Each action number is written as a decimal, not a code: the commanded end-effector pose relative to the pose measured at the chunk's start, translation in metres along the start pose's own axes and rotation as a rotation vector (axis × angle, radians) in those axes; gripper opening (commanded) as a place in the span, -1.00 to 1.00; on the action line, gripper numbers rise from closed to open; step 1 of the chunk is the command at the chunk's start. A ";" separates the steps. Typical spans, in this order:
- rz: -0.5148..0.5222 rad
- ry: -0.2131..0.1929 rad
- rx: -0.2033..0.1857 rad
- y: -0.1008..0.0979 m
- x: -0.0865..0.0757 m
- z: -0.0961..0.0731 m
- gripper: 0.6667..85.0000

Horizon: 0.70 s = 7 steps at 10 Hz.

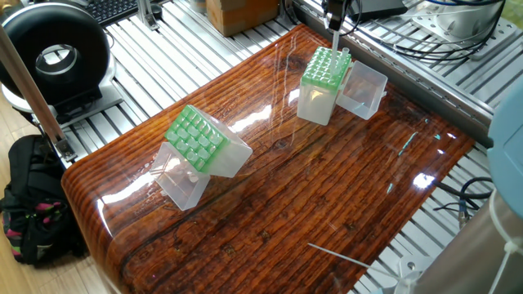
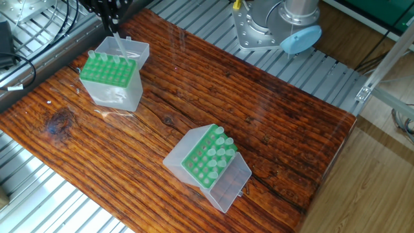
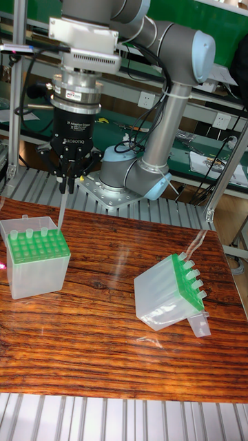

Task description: Transfer all large pipette tips from one holder to another

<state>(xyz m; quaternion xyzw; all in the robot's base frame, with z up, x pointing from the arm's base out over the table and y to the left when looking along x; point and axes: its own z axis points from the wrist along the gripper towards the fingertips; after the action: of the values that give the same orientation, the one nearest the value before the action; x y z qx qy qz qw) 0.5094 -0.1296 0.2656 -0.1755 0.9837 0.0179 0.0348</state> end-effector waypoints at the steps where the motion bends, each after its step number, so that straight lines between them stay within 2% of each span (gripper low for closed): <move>1: -0.015 0.010 -0.022 0.005 0.001 0.003 -0.45; 2: -0.029 0.010 -0.025 0.005 0.001 0.003 -0.30; 4: -0.050 0.022 -0.012 0.001 0.004 0.004 -0.21; 7: -0.052 0.024 -0.006 0.000 0.002 0.003 -0.20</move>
<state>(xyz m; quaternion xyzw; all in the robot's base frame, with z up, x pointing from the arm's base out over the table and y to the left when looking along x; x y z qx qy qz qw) 0.5058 -0.1317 0.2607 -0.1970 0.9800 0.0160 0.0212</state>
